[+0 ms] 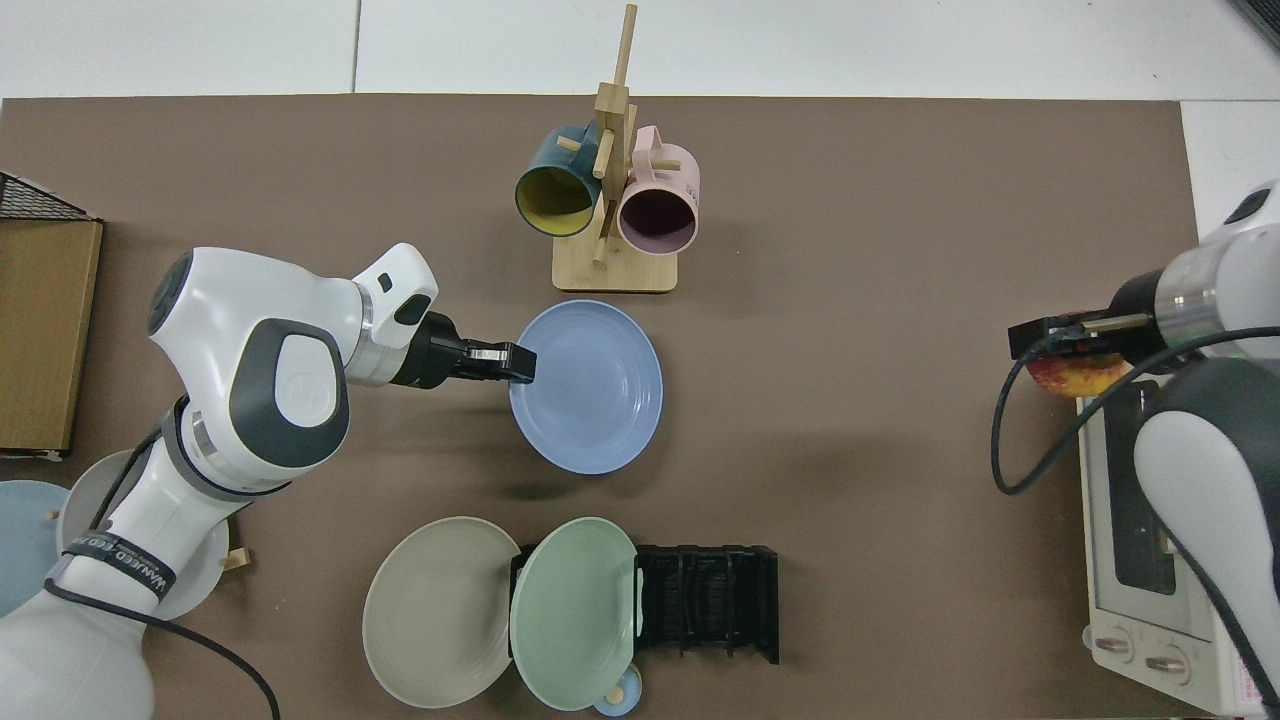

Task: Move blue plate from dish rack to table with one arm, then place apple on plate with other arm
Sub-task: 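Lift the blue plate from the rack and set it on the table, then carry the apple with the right gripper and lower it onto the plate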

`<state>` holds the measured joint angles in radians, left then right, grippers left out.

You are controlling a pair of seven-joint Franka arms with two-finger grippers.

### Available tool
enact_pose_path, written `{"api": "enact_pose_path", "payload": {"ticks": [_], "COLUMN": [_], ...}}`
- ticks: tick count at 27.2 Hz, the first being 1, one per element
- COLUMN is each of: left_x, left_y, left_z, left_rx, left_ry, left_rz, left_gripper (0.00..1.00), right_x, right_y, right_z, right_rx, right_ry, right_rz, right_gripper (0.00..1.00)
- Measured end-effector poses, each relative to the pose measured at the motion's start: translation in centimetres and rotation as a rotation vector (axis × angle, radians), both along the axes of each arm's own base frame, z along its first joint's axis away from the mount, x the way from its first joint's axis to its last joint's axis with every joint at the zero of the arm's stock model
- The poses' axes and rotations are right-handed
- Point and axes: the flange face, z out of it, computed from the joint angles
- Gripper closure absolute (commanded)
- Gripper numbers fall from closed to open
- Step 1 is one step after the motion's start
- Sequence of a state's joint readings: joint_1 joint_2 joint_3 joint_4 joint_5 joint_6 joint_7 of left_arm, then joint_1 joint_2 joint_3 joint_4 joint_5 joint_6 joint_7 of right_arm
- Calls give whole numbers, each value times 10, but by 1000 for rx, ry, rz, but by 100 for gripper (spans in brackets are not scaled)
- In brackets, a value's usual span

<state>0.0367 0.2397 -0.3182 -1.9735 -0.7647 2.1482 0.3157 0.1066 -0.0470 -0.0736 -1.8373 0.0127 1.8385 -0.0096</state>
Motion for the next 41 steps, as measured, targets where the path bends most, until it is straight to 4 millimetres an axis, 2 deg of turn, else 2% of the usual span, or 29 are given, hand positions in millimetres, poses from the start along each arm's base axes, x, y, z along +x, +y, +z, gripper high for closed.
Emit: {"api": "enact_pose_path", "payload": {"ticks": [3,5,17,19,21,23,26,31,37,41], "left_x": [5,7,6,5,5,5,3,2,-1,-6], "left_y": [0,-1,-13,-14,-15,-17,-20,-28,-38,-50], "left_z": [-2,-1,-24,-28,-31,-33,-33,-28,-7,14], "left_rx": [1,3,1,1,0,-1,-3,5,116,185], "left_ry": [-15,-24,-3,4,10,14,16,10,-3,-26], "left_rz": [12,17,10,8,6,3,-2,-16,-25,-23], "left_gripper": [100,100,100,93,77,70,41,32,31,33], "right_x": [-6,-6,-3,-3,-3,-3,-3,-5,-5,-4], "right_y": [-1,-1,0,0,0,0,2,13,23,33], "right_z": [19,24,17,17,16,13,9,1,-21,-39], "right_rx": [2,2,1,1,1,1,1,29,41,46], "right_ry": [2,-7,5,5,8,13,21,38,45,37], "right_rz": [1,1,1,1,1,1,4,14,24,37], "right_gripper": [100,100,100,100,100,100,100,100,100,100]}}
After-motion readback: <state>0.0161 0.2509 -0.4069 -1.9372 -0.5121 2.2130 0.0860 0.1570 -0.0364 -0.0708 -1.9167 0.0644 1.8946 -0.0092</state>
